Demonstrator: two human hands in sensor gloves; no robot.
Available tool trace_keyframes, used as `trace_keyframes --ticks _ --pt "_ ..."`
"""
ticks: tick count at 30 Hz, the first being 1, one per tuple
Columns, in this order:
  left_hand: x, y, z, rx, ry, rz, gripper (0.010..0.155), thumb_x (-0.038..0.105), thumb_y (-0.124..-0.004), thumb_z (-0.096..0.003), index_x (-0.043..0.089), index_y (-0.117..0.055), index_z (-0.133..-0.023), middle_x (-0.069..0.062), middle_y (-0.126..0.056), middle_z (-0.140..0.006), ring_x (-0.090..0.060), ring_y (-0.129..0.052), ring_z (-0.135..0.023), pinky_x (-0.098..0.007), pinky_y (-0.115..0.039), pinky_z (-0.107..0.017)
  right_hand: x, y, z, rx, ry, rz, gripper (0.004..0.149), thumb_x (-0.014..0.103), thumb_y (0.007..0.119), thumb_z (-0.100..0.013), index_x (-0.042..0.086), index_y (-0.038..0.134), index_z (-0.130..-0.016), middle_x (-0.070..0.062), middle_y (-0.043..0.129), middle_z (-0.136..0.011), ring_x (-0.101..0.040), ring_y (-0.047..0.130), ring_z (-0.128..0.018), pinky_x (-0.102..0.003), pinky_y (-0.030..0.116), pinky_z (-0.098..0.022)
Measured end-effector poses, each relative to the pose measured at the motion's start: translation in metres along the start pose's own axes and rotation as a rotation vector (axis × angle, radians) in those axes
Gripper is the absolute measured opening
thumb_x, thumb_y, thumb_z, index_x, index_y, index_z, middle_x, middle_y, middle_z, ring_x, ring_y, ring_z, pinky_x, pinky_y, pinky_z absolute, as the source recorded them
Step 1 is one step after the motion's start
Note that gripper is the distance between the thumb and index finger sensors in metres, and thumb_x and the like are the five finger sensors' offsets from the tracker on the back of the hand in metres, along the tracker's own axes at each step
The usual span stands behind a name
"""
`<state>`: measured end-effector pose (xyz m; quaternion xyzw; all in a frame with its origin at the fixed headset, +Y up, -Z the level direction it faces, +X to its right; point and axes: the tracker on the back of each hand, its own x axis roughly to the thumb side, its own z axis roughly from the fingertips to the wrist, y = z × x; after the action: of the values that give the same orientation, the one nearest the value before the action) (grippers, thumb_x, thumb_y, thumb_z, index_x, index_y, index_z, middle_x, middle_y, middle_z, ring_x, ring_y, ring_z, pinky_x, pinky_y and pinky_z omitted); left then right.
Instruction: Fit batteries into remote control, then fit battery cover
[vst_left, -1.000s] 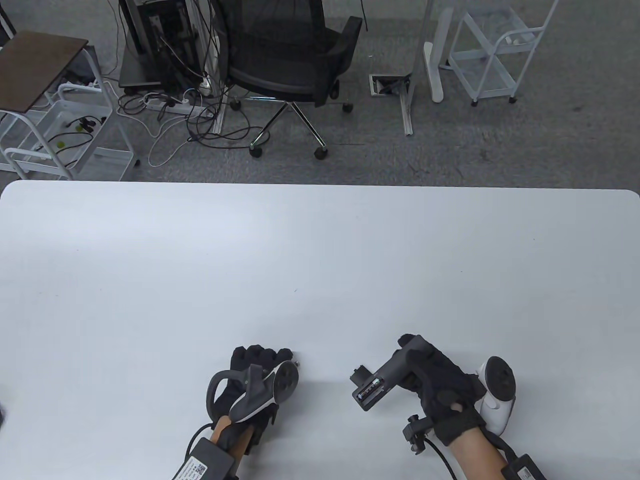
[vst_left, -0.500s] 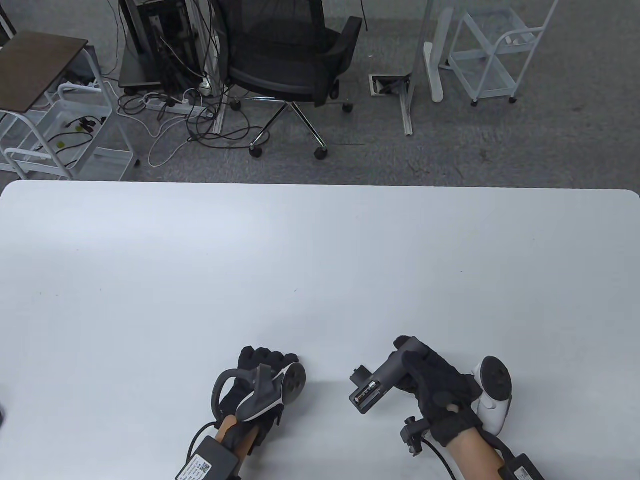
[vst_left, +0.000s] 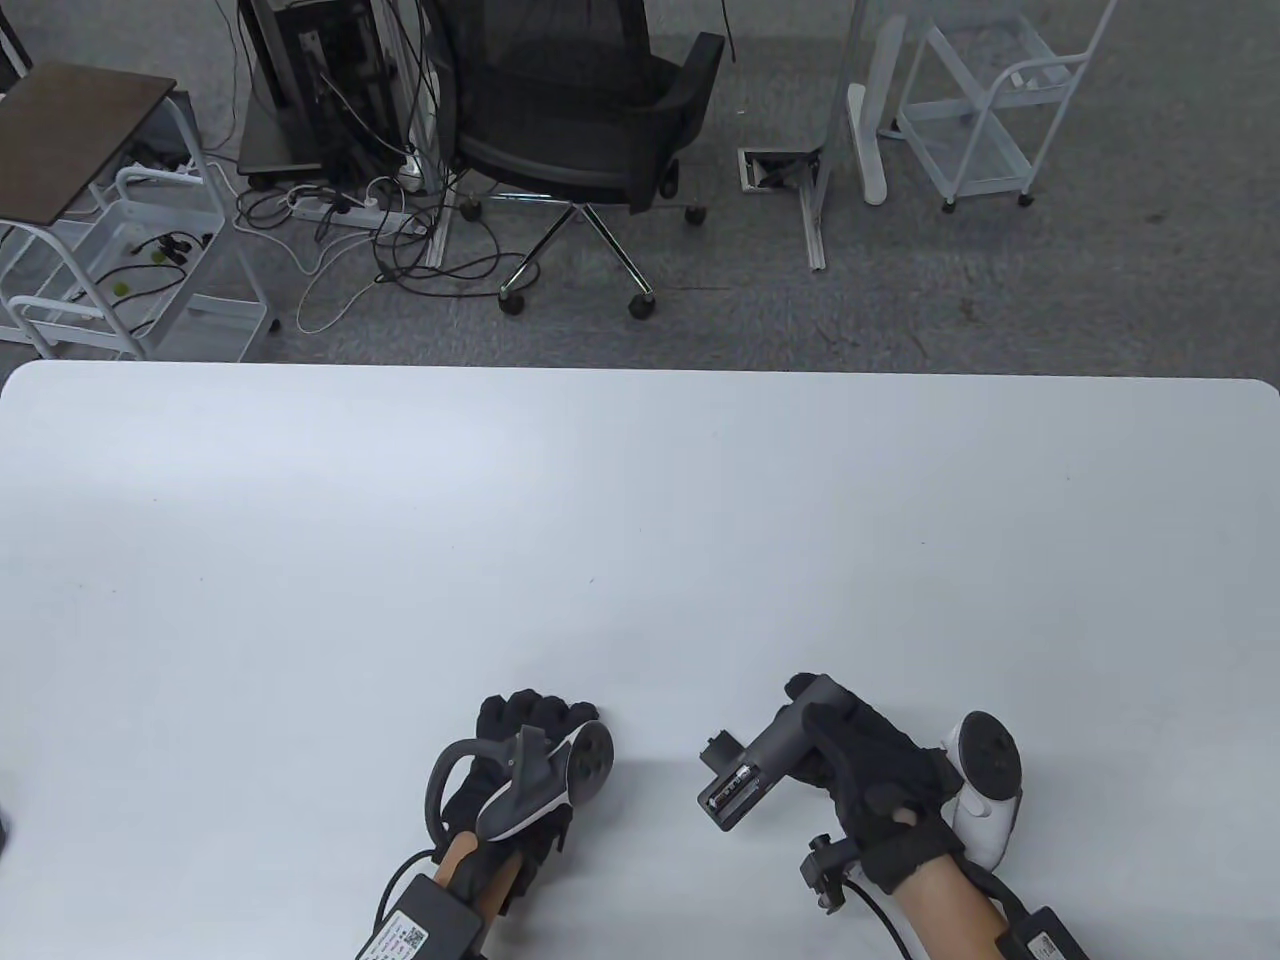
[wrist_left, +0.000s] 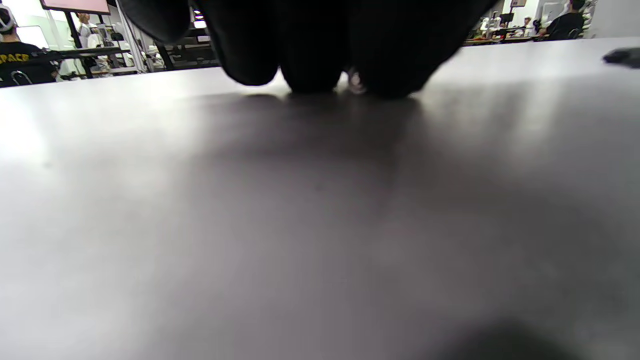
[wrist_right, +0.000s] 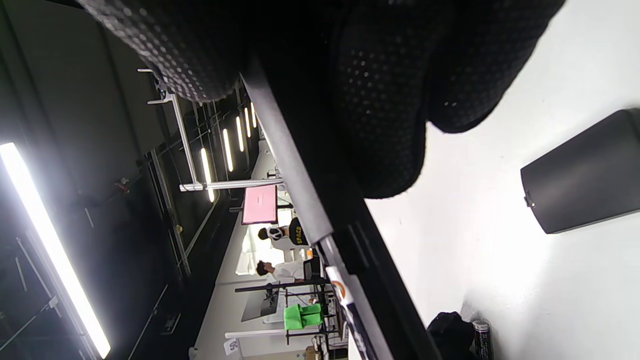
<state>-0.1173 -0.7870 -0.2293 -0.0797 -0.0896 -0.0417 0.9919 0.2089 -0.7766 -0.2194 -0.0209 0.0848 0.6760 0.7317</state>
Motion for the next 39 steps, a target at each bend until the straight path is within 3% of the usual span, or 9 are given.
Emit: trace_keyframes --ticks 7,13,21,39 --pt "0.006 0.002 0.000 0.013 -0.025 -0.033 0.049 0.041 -0.085 -0.0522 0.039 -0.072 -0.100 0.009 -0.082 -0.100 -0.023 -0.075 -0.105 -0.056 -0.057 -0.086 0.000 0.000 0.000 0.003 0.000 0.001 0.061 0.041 0.084 -0.045 0.004 0.076 -0.093 -0.017 0.096 -0.074 -0.026 0.108 -0.047 -0.049 0.084 -0.046" --pt "0.007 0.004 0.000 0.046 -0.063 -0.063 0.058 0.045 -0.089 -0.0504 0.032 -0.069 -0.103 0.006 -0.090 -0.094 -0.024 -0.082 -0.101 -0.055 -0.059 -0.087 0.000 0.000 0.000 0.002 -0.001 0.003 0.061 0.041 0.084 -0.045 0.004 0.076 -0.092 -0.017 0.096 -0.074 -0.026 0.108 -0.047 -0.049 0.084 -0.046" --pt "0.002 0.011 0.010 0.182 -0.075 0.036 0.056 0.047 -0.090 -0.0449 0.032 -0.076 -0.097 0.006 -0.097 -0.086 -0.022 -0.091 -0.093 -0.054 -0.065 -0.084 0.000 -0.001 0.000 -0.003 -0.003 0.009 0.061 0.041 0.084 -0.045 0.004 0.076 -0.093 -0.017 0.096 -0.075 -0.026 0.108 -0.047 -0.049 0.084 -0.046" --pt "0.023 0.044 0.050 0.316 -0.252 0.230 0.054 0.048 -0.089 -0.0447 0.032 -0.078 -0.096 0.007 -0.098 -0.083 -0.023 -0.094 -0.089 -0.055 -0.067 -0.082 0.000 -0.003 -0.002 -0.035 0.000 0.044 0.061 0.041 0.083 -0.045 0.004 0.075 -0.093 -0.017 0.095 -0.076 -0.027 0.107 -0.049 -0.051 0.082 -0.048"
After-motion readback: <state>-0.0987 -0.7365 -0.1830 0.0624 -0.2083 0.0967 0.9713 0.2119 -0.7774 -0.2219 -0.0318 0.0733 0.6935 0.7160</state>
